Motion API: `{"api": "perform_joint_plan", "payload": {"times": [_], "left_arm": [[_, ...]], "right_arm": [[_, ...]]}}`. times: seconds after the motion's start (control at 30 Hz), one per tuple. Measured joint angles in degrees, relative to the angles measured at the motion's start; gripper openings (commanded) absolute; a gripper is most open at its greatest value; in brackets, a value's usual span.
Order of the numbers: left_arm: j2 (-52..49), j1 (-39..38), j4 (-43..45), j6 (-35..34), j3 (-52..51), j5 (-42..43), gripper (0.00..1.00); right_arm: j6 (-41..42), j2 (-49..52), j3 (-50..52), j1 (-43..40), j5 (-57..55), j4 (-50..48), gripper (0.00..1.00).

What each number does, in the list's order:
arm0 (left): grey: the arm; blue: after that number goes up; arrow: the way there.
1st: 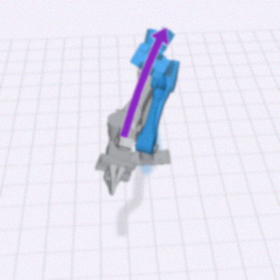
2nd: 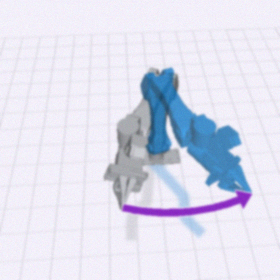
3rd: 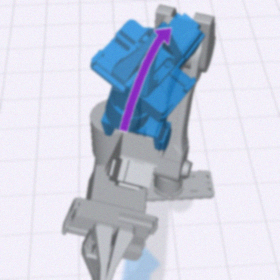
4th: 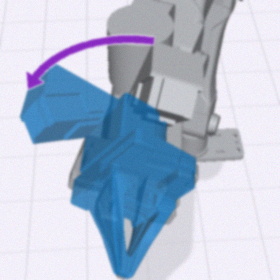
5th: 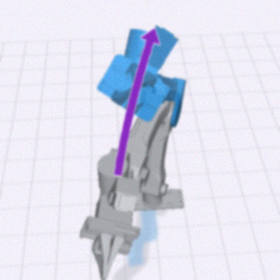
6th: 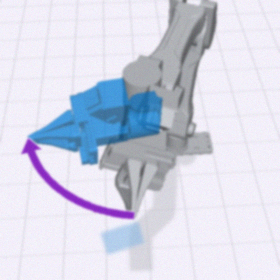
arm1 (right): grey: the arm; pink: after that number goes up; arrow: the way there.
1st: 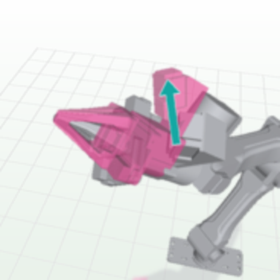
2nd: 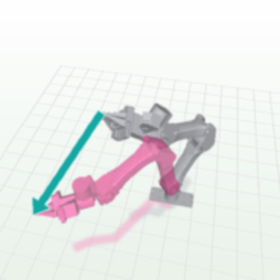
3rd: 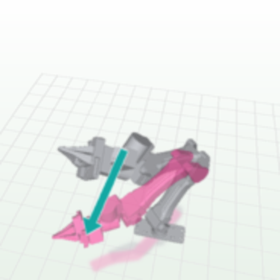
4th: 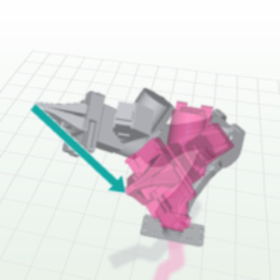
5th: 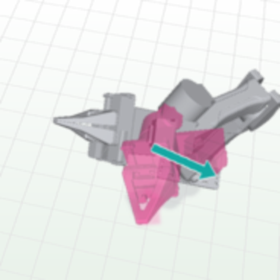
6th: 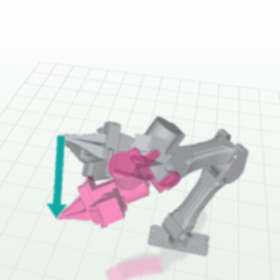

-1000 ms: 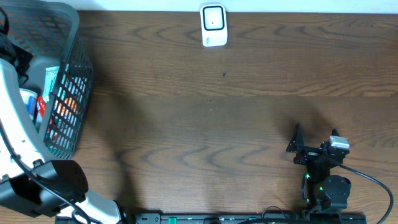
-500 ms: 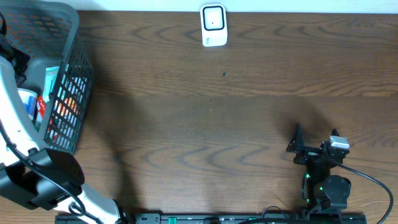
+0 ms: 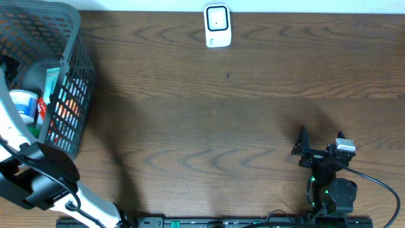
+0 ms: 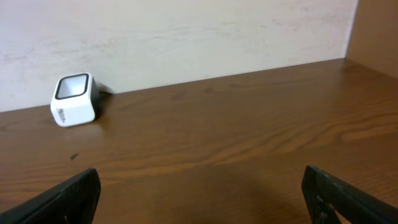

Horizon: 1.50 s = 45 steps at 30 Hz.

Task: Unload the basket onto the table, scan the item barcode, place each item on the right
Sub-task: 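Close the left gripper around the white cotton-bud tub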

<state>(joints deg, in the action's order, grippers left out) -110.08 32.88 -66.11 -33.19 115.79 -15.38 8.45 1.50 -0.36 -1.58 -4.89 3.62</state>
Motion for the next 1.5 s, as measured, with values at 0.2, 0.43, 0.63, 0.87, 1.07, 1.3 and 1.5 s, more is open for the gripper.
{"api": "perform_joint_plan", "payload": {"times": [0.2, 0.43, 0.63, 0.87, 1.07, 1.3, 1.5], "left_arm": [[-2.36, 1.57, 0.61, 0.0, 0.0, 0.0, 0.25], [-4.7, 1.73, 1.55, 0.02, -0.02, 0.0, 0.26], [-6.23, 1.73, 2.56, 0.02, -0.02, 0.0, 0.26], [-7.04, 1.84, 5.27, 0.13, -0.04, 0.0, 0.26], [-7.04, 1.9, 6.6, 1.55, -0.04, 0.02, 0.26], [-7.04, 1.9, 7.69, 1.97, -0.04, 0.0, 0.26], [-7.04, 1.9, 8.31, 2.47, -0.04, 0.0, 0.45]], "right_arm": [[0.0, 0.0, 0.0, 0.0, 0.0, 0.0, 0.99], [0.0, 0.0, 0.0, 0.0, 0.0, 0.0, 0.99], [0.0, 0.0, 0.0, 0.0, 0.0, 0.0, 0.99], [0.0, 0.0, 0.0, 0.0, 0.0, 0.0, 0.99], [0.0, 0.0, 0.0, 0.0, 0.0, 0.0, 0.99], [0.0, 0.0, 0.0, 0.0, 0.0, 0.0, 0.99], [0.0, 0.0, 0.0, 0.0, 0.0, 0.0, 0.99]]}}
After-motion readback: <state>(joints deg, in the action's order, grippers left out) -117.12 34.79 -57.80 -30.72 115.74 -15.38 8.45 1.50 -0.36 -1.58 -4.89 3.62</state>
